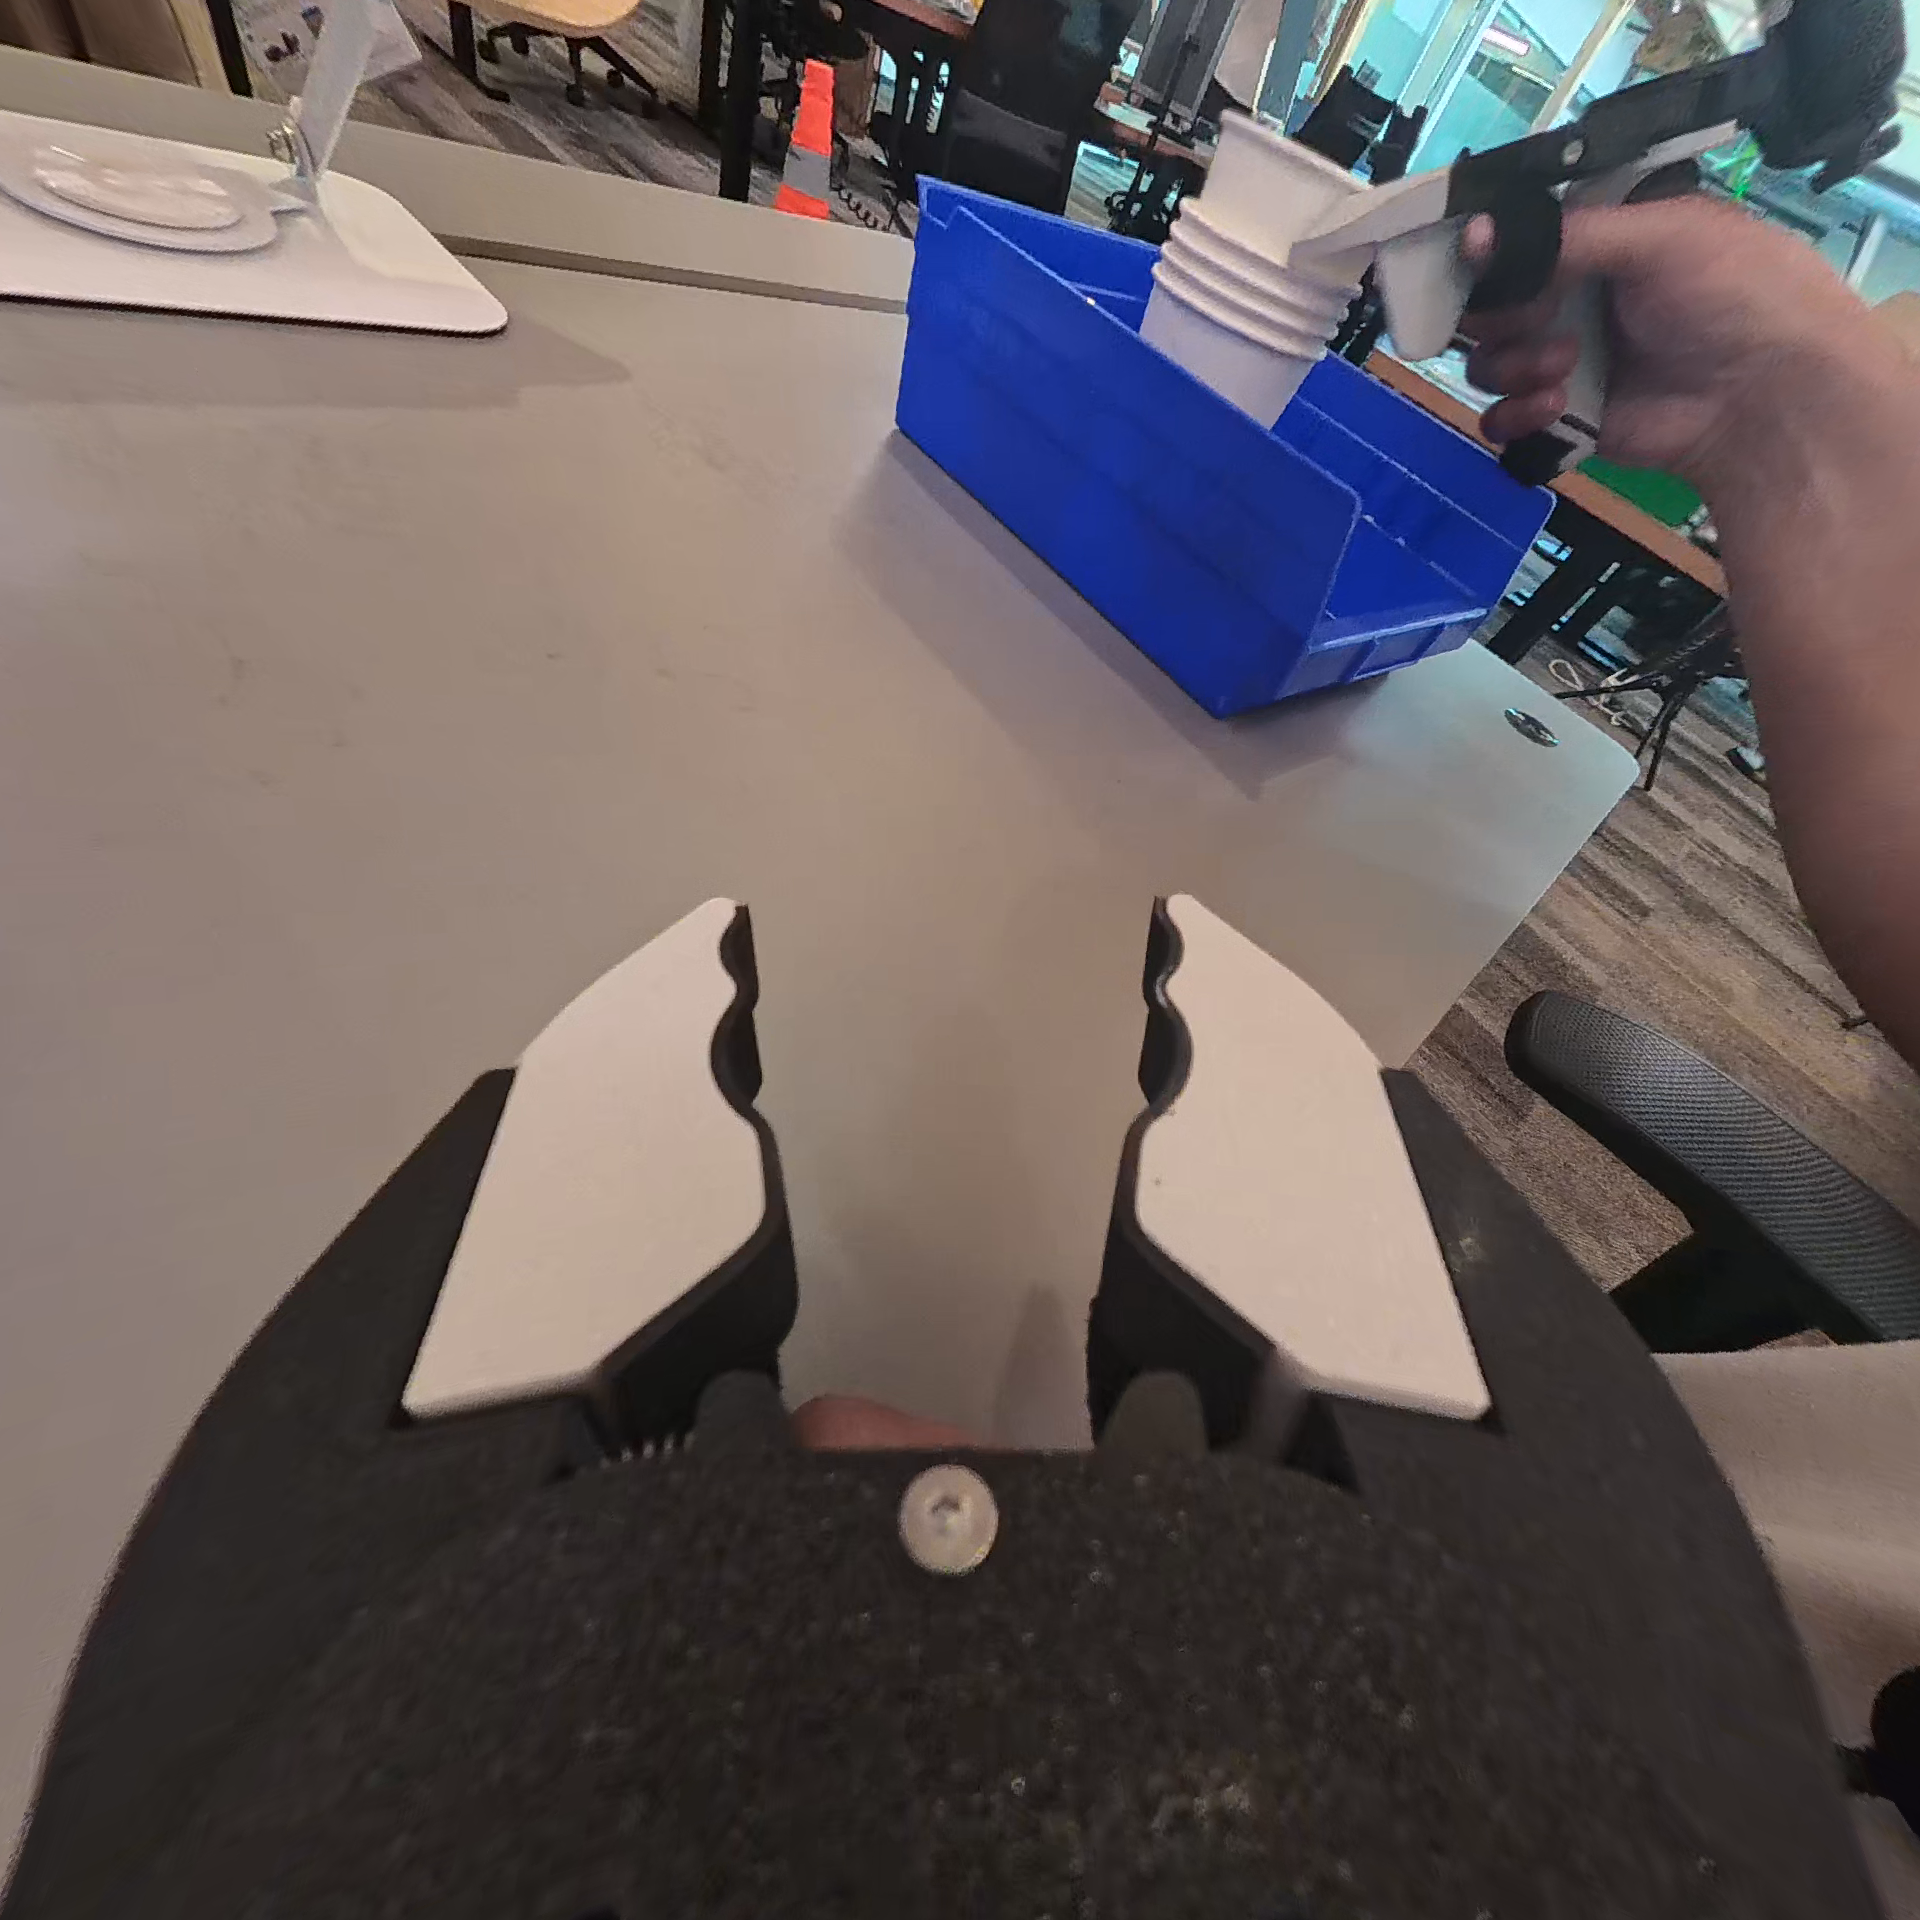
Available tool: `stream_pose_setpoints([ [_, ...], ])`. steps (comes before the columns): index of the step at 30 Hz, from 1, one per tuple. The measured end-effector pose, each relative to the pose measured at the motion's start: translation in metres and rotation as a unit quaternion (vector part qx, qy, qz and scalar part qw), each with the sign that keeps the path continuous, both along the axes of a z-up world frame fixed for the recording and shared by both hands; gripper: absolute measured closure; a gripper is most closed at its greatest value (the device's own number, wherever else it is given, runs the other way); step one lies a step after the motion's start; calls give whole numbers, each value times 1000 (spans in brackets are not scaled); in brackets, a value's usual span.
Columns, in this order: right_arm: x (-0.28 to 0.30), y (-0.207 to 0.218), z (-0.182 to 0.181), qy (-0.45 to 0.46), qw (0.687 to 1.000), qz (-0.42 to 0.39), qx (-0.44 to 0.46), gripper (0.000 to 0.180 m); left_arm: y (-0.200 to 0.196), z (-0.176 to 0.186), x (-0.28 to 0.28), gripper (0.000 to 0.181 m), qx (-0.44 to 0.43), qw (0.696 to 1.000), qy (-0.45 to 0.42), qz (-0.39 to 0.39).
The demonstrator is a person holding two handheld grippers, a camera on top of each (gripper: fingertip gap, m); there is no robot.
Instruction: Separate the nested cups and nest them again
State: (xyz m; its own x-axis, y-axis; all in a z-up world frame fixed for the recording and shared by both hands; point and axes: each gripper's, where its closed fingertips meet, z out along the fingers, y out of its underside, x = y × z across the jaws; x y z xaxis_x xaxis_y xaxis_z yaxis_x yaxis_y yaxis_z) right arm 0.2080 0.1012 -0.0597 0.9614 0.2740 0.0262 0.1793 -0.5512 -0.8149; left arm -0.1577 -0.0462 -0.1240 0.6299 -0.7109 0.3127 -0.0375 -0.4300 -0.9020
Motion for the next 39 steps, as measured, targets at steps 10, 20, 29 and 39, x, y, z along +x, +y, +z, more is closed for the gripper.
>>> stream_pose_setpoints([
  [10,-74,-65,52,87,986,70,123,98,2,12,-4,95,38,999,-7,8],
  [20,-312,-170,-40,355,896,268,21,110,84,82,-120,105,99,973,25,206],
  [29,-317,-188,-24,296,878,372,50,115,273,40,-271,83,-44,879,138,453],
  [39,-291,-194,-33,315,881,350,37,116,333,12,-308,99,-25,830,181,527],
])
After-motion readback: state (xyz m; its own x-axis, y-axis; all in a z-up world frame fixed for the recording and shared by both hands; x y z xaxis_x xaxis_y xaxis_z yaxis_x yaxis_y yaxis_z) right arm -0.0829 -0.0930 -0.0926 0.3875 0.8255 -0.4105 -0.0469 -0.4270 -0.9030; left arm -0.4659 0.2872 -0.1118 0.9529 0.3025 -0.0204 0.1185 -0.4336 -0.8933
